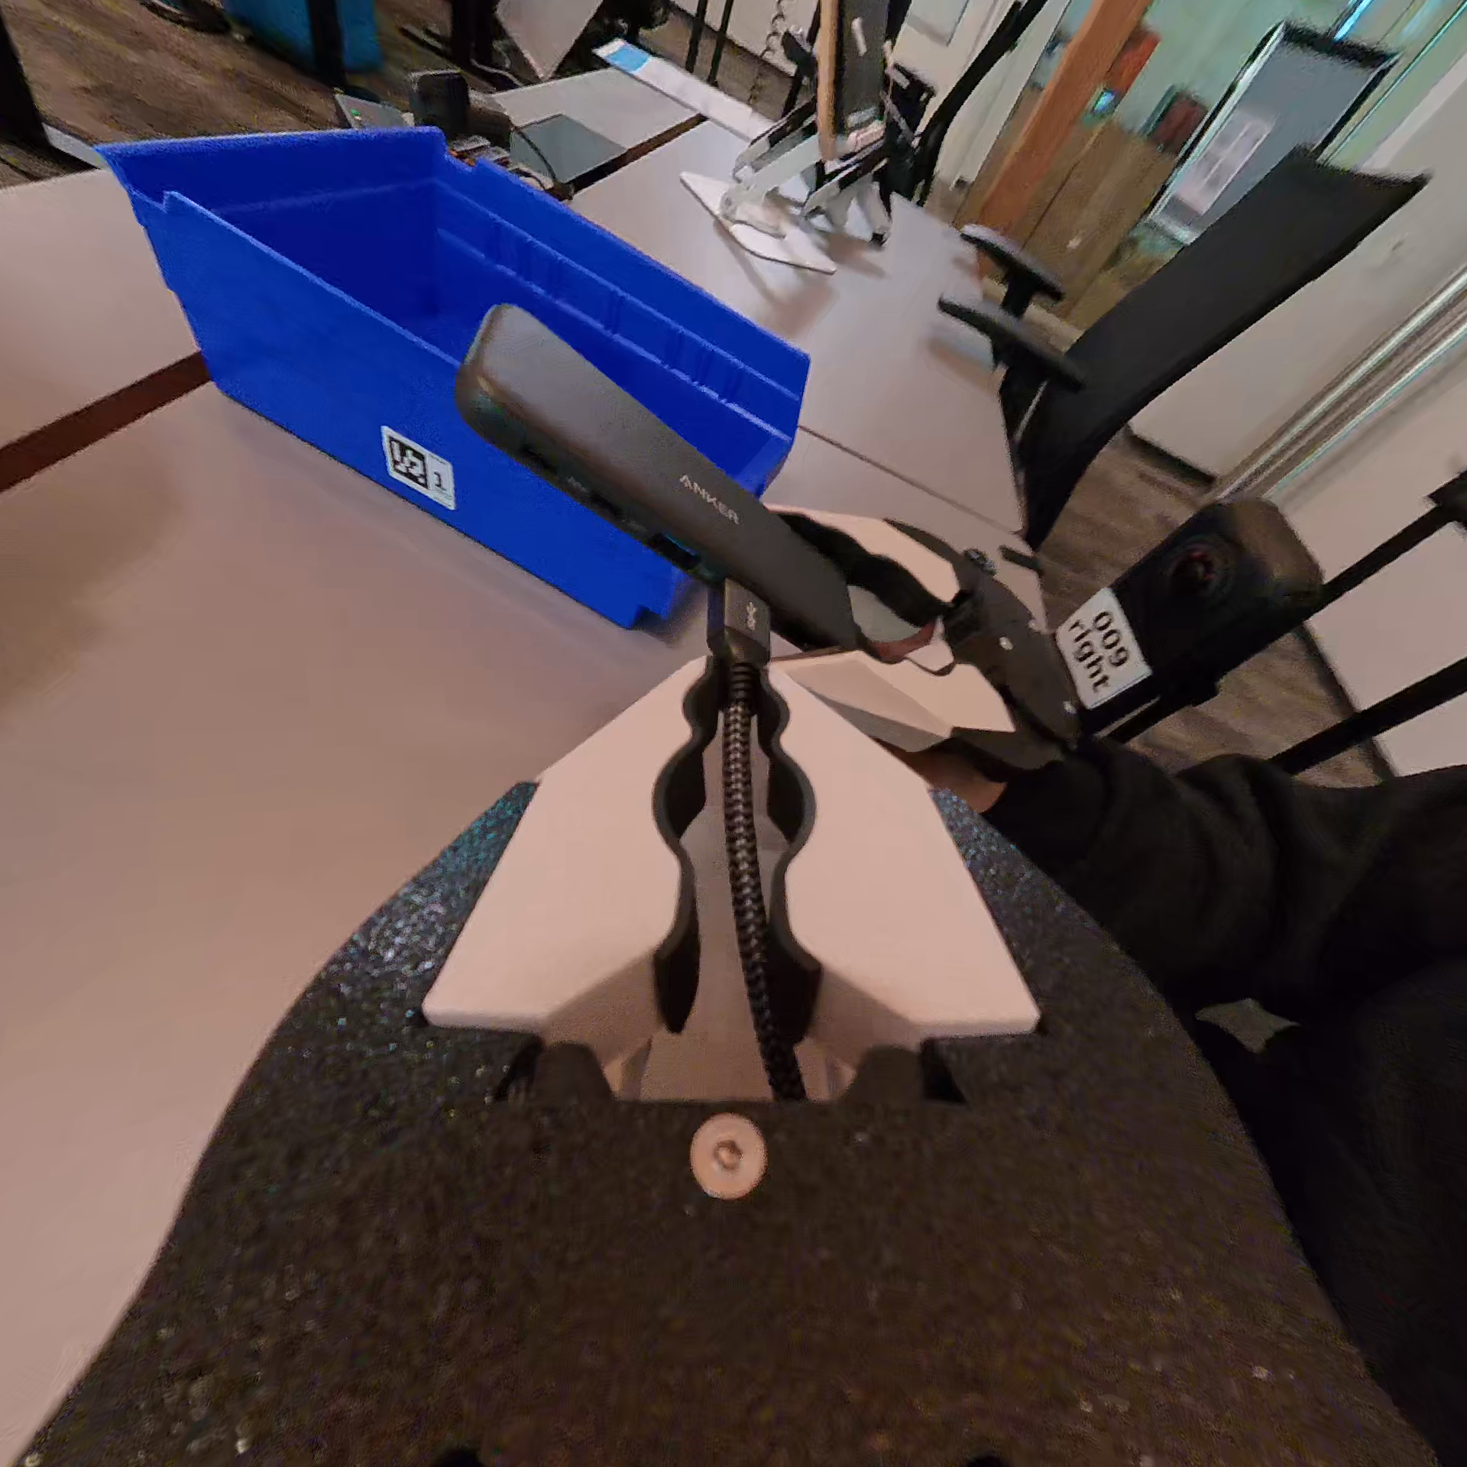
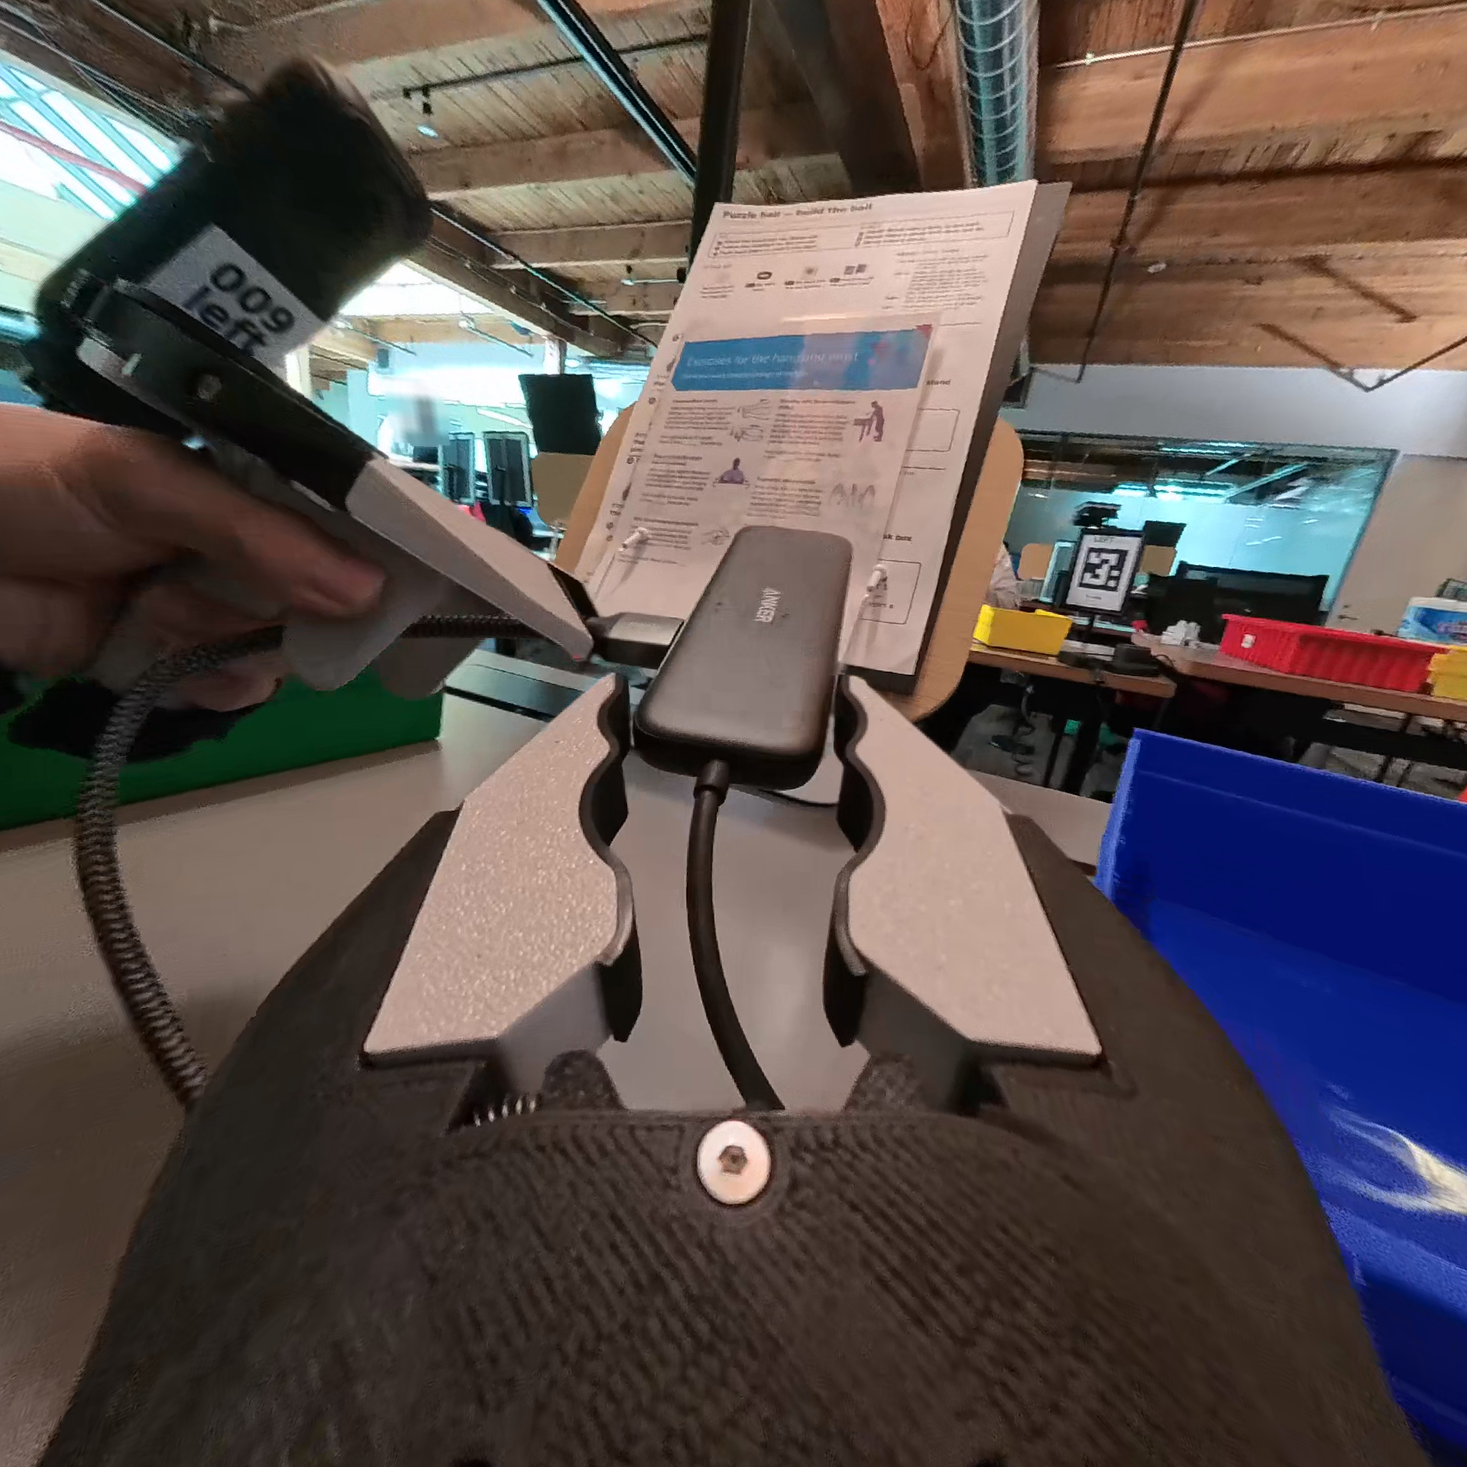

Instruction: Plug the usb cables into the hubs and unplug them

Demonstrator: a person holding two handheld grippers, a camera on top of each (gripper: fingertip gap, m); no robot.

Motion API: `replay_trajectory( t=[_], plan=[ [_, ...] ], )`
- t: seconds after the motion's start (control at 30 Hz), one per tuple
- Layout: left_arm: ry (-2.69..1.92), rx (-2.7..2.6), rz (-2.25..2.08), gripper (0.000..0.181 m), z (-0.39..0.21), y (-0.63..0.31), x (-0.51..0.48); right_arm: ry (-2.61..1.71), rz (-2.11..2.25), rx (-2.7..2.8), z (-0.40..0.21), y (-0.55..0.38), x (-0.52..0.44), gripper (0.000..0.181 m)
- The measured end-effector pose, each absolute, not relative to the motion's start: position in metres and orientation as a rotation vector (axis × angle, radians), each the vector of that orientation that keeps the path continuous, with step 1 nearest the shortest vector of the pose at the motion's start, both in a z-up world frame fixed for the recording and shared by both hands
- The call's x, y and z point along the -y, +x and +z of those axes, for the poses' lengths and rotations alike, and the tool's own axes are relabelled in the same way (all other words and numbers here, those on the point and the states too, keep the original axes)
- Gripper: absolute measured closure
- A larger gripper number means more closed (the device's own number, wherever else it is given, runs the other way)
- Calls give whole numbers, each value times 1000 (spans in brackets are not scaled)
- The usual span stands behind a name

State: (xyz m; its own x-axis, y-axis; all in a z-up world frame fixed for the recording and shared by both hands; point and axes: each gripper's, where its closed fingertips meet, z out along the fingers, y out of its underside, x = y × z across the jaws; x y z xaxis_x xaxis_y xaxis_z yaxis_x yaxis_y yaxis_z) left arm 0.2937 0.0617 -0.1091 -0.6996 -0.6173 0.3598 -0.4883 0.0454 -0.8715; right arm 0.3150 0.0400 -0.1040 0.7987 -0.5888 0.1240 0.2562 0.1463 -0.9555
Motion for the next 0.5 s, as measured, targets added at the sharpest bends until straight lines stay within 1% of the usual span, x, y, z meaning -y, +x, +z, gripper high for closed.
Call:
replay_trajectory(
  t=[0.33,0.47,0.5],
  plan=[
    [-1290,-2206,-1744,175,-119,295,-58,-1305,-637,-348,-106,320,-38,135],
    [-1332,-2186,-1855,175,-113,293,-57,-1326,-693,-330,-108,319,-40,132],
    [-1337,-2182,-1892,175,-111,292,-56,-1345,-706,-341,-111,321,-40,134]
  ],
)
